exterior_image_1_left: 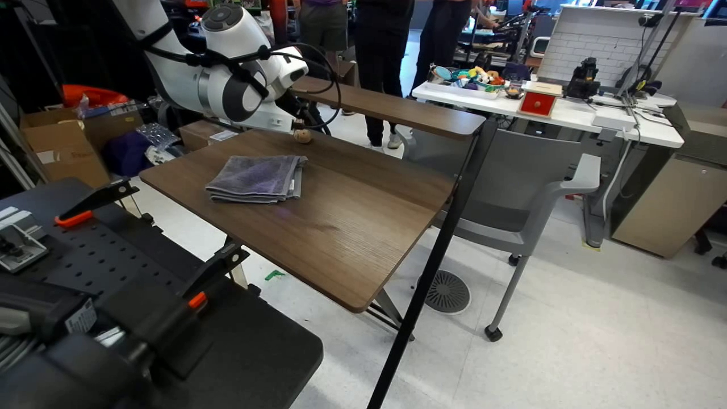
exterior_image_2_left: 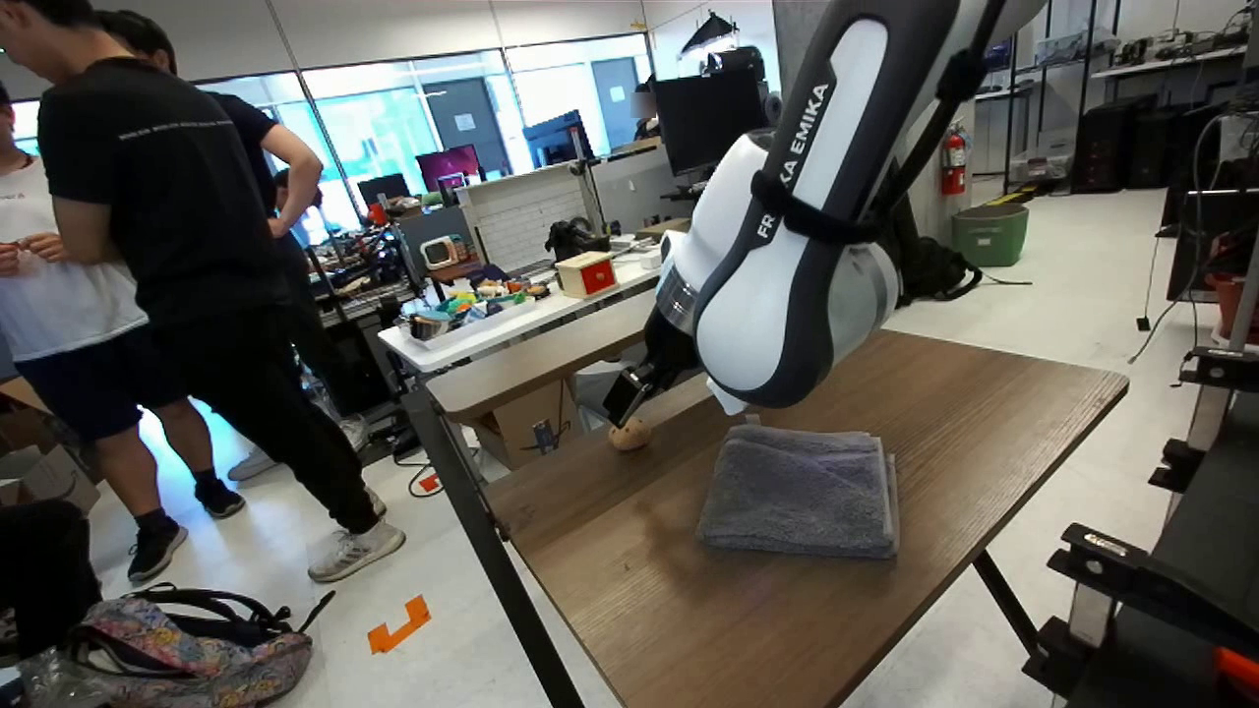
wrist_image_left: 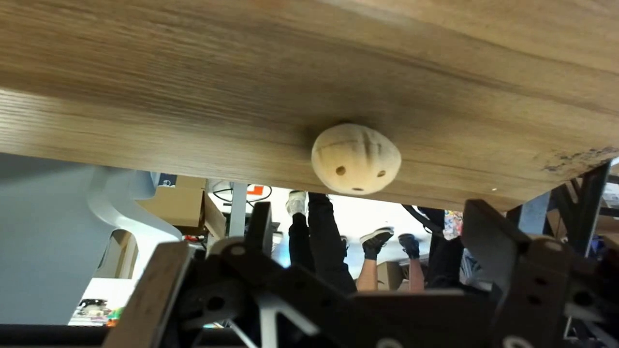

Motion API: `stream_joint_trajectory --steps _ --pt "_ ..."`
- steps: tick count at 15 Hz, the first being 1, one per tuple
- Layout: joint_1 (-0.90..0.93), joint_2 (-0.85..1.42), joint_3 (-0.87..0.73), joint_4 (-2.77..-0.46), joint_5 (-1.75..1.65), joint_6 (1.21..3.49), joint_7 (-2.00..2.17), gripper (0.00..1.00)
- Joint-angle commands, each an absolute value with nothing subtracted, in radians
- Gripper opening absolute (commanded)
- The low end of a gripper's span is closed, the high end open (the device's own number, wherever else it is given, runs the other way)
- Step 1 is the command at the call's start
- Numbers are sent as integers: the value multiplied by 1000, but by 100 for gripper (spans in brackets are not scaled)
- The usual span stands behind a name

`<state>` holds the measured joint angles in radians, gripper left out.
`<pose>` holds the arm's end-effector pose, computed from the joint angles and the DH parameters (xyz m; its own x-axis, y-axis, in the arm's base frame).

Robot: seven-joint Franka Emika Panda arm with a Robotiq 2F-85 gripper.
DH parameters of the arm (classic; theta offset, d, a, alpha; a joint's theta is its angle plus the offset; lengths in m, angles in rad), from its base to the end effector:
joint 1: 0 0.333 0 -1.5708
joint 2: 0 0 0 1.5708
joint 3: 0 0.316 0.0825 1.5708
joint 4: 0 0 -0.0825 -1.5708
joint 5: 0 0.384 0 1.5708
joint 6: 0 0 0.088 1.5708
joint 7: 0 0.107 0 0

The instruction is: Use the towel to wipe the table, then move the brown object to the right

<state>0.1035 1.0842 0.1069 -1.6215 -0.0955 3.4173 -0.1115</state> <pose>0.6779 0.1408 0.0746 0.7074 0.2515 0.6606 0.3182 -0.9478 0.0200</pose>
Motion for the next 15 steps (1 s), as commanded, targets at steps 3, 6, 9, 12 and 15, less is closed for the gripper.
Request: stream_joint_trajectory --steps 3,6,9,12,15 --pt "86 1195 134 -1444 -109 3418 -85 100" --pt "85 1237 144 -1389 -108 3408 -72 100" --pt "87 1274 148 -1354 -108 3401 -63 100" --pt "87 1303 156 -1329 -105 3392 -53 100" --pt "76 1323 174 -1315 -112 3375 -47 75"
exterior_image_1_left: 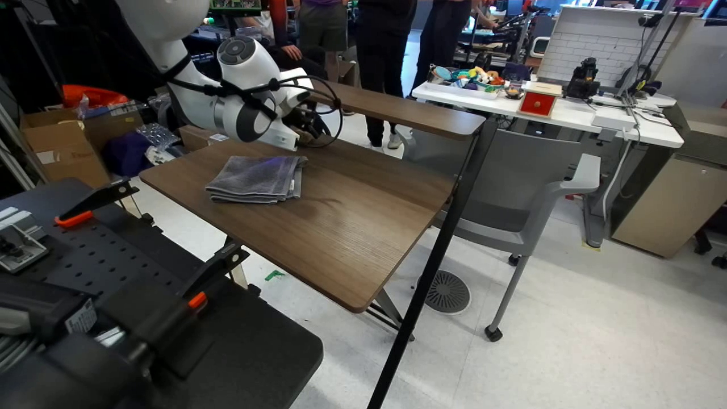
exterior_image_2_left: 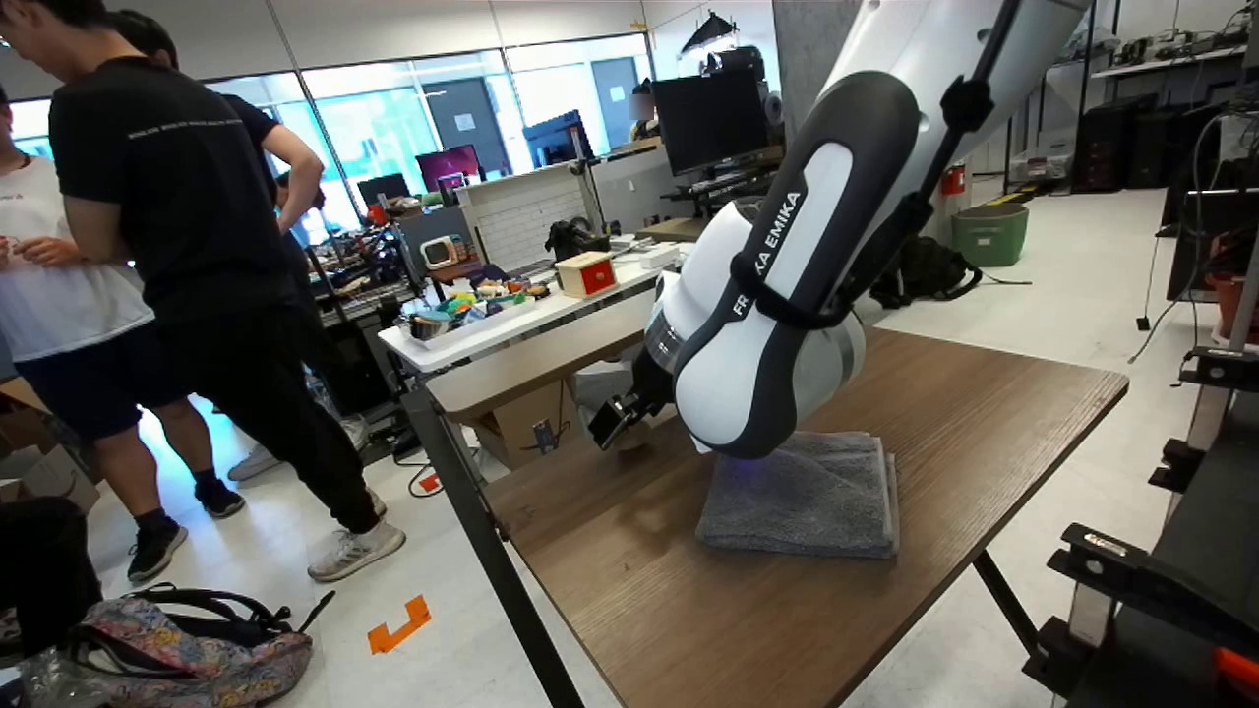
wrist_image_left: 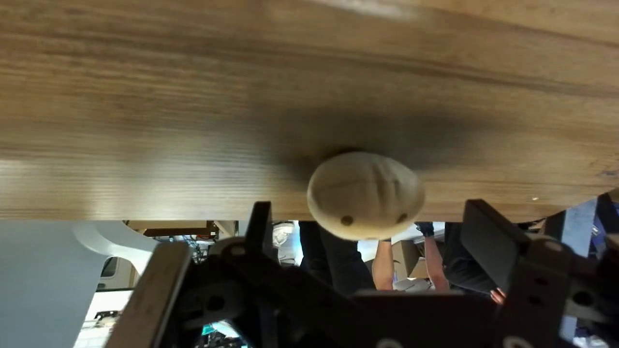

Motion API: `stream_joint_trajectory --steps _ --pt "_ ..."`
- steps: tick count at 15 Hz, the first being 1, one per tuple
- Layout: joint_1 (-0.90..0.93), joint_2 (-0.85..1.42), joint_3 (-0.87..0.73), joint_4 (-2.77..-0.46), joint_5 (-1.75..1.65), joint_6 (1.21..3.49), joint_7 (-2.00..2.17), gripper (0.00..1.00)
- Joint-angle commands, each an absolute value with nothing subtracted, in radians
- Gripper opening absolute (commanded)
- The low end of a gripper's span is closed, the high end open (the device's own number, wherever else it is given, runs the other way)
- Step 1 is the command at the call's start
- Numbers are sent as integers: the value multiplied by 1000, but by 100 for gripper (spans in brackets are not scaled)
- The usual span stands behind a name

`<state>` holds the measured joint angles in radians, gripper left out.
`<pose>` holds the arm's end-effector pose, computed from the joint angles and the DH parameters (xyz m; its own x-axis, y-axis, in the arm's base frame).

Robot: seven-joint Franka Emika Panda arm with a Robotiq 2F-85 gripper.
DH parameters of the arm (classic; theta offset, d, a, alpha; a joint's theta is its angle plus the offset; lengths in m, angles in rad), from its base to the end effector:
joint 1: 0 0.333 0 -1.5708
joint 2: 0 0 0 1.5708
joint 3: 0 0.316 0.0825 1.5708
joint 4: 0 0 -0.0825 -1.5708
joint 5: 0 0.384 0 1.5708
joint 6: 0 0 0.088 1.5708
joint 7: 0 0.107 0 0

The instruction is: Use the towel to wipe the table, then move the brown object to the right

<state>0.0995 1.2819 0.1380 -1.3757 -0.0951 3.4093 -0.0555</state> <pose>0.7018 0.1498 0.0301 0.7044 0.1549 0.6926 0.2602 -0.9643 -0.0489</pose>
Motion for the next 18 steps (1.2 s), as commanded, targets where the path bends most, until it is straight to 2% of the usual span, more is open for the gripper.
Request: stream_joint_trajectory --steps 1,7,8,11,12,13,15,18 --pt "69 1328 184 -1311 -116 3370 -47 72" --pt "41 1327 205 -1307 -109 3348 -46 27" --pt "50 1298 186 -1339 -92 3335 -38 19" --pt "61 1171 150 -1488 -56 3303 -13 2" --pt "81 1114 114 -1550 -41 3303 2 1" --pt "106 1066 73 -1594 -24 3293 14 4" --pt "187 972 -54 -1680 29 3303 34 2" --pt "346 831 -286 -1824 144 3278 62 4"
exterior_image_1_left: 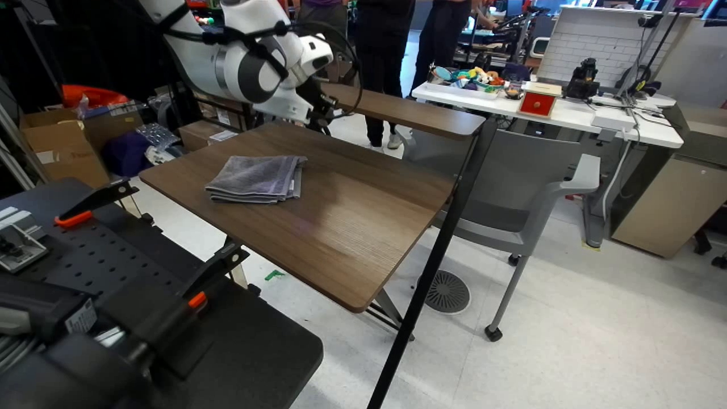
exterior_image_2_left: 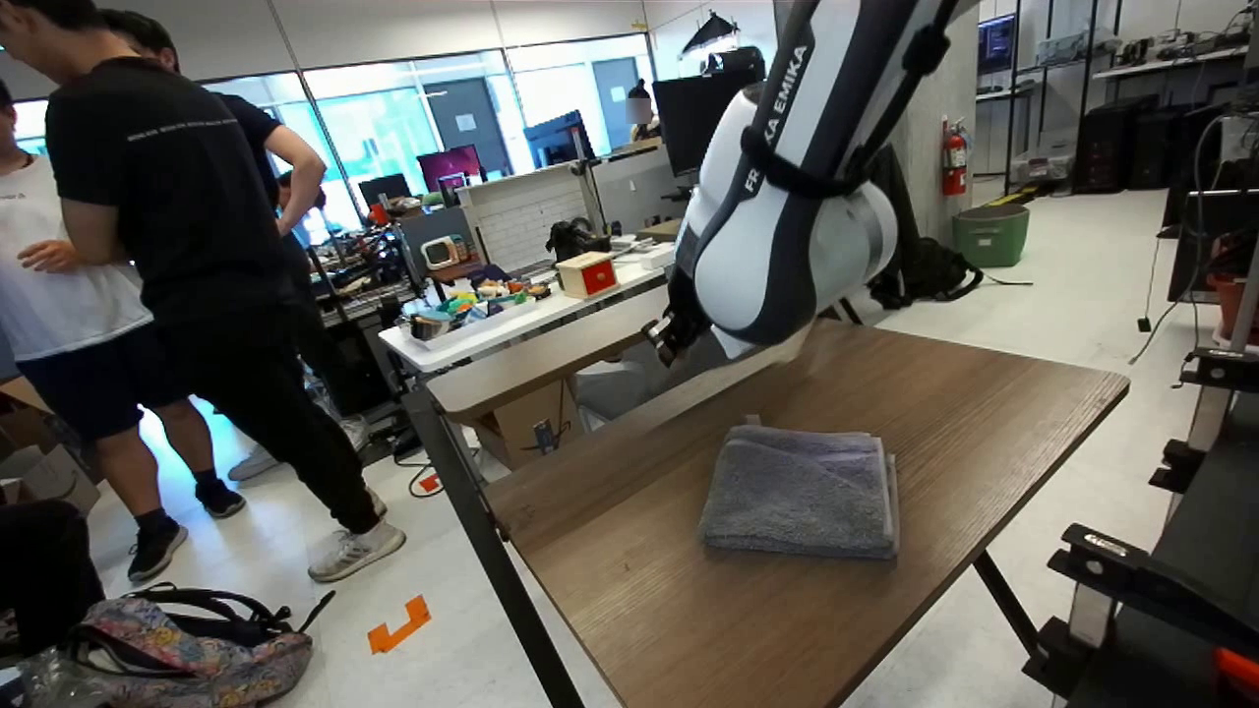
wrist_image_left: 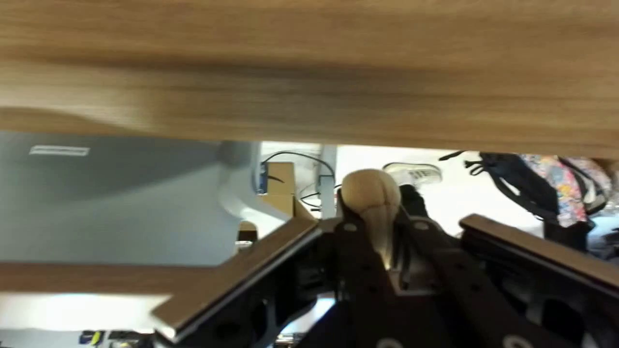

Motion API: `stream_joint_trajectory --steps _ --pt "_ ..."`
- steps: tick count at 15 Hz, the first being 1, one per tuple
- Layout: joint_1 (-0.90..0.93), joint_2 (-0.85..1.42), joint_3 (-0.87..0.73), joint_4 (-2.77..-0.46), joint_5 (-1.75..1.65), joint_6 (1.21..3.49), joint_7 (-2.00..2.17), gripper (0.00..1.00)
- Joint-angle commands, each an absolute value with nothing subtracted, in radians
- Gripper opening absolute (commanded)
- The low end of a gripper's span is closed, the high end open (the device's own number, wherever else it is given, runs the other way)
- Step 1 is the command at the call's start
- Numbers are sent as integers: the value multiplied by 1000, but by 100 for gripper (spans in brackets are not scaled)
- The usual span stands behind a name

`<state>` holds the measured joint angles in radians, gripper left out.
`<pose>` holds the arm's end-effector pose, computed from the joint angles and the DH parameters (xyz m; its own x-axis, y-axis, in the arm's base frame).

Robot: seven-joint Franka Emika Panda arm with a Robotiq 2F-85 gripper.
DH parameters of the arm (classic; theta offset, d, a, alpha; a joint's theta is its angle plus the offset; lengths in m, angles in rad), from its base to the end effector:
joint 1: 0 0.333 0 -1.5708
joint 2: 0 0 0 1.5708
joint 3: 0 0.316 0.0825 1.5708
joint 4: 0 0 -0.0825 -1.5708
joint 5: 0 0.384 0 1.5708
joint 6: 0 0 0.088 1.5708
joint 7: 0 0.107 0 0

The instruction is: Use the towel to wipe the table, then move the brown object to the right

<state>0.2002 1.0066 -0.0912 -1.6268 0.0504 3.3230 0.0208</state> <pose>0.7016 0.0844 0.1127 0.7625 0.0949 0.6399 0.0911 -0.9951 0.0390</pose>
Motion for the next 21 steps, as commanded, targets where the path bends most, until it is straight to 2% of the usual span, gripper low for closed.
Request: stream_joint_trajectory --steps 1,5,7,12,15,21 --pt "397 799 -364 -1871 172 3256 66 4" --pt "614 775 -657 -1962 169 3075 123 4" --pt "637 787 -700 -1975 73 2964 199 4" --pt "414 818 -454 -1928 -10 2798 218 4" --pt "277 874 -352 -1875 -15 2914 216 4" --pt "129 968 -284 -1760 6 3082 182 4"
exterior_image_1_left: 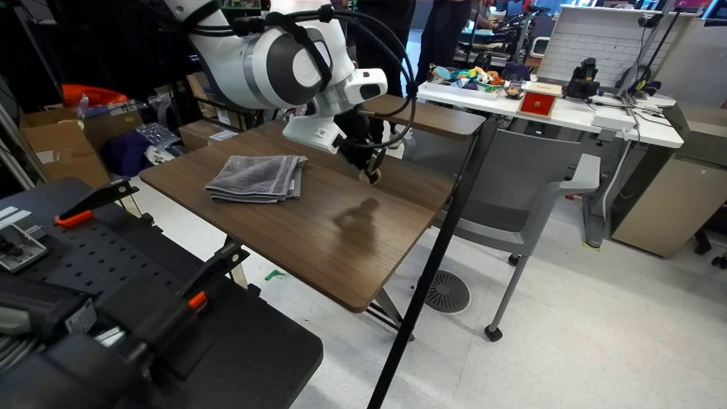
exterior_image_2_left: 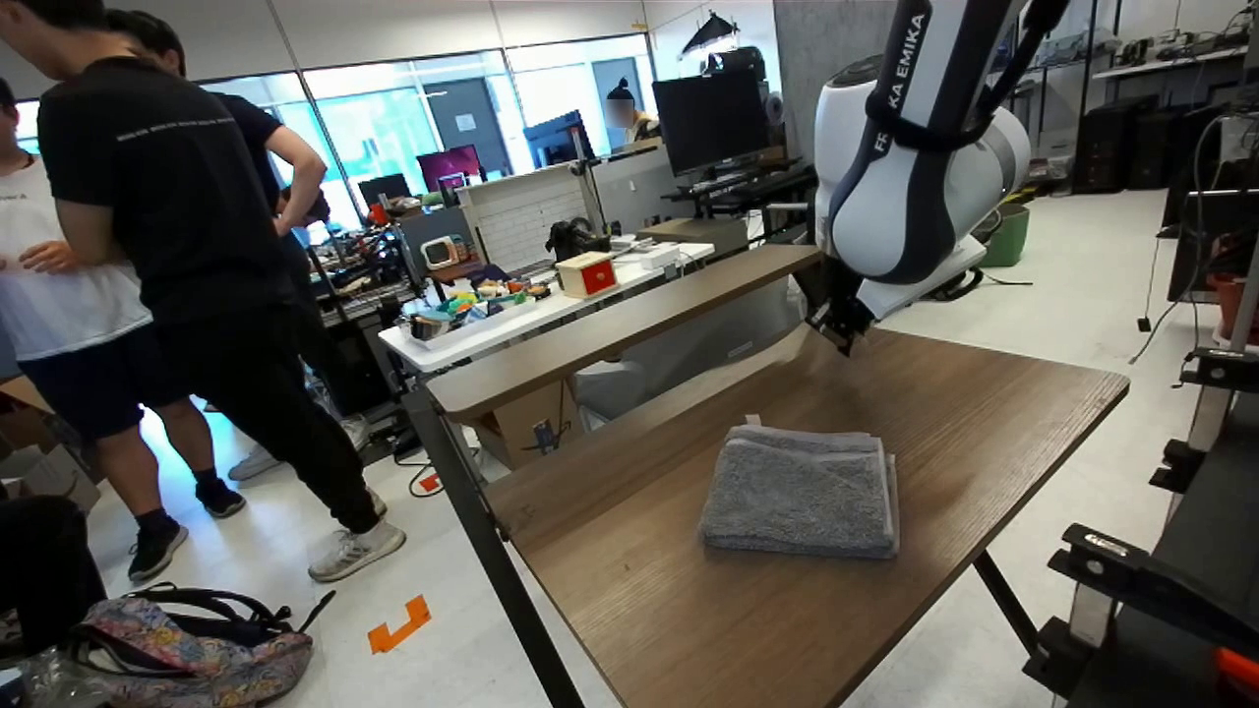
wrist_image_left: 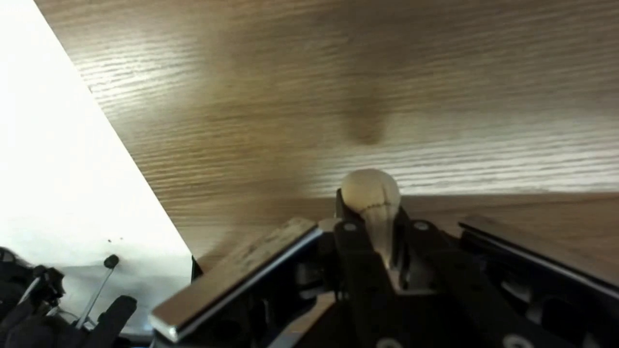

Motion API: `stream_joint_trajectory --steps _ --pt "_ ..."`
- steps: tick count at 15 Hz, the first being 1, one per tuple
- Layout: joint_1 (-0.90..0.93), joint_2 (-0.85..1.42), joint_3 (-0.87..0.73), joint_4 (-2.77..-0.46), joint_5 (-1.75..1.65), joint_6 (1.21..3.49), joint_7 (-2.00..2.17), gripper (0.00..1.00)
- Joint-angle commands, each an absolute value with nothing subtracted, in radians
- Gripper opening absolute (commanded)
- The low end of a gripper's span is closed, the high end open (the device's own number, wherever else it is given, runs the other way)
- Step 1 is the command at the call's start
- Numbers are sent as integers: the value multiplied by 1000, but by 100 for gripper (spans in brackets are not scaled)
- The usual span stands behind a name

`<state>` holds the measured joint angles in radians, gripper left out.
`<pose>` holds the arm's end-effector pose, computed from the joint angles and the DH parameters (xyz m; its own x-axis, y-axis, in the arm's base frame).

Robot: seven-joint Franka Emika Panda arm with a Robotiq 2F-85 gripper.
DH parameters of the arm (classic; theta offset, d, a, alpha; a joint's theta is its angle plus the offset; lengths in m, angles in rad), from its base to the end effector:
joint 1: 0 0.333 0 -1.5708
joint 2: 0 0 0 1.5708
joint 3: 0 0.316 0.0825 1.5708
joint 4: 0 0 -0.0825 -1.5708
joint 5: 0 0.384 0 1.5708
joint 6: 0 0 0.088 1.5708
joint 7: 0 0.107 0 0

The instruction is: Use the towel to wipe the table, then move the brown object to the right

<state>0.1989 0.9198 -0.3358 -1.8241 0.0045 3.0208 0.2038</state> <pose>0.6468 -0.0739 0.0850 0.9321 -0.1315 0.3375 -0.2062 -0.9587 0.1961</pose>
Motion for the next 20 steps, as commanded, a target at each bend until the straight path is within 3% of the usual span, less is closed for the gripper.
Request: stream_joint_trajectory --steps 1,2,3,11,17,20 --pt "107 979 -264 -1751 13 3086 179 6" --pt "93 988 -251 -1743 13 3088 172 39" --pt "81 996 -239 -1736 18 3084 174 40" --pt "75 927 -132 -1781 20 3088 162 96" --pt "154 770 -101 -1910 9 3140 153 100" --pt "119 669 -4 -2000 7 3191 107 100"
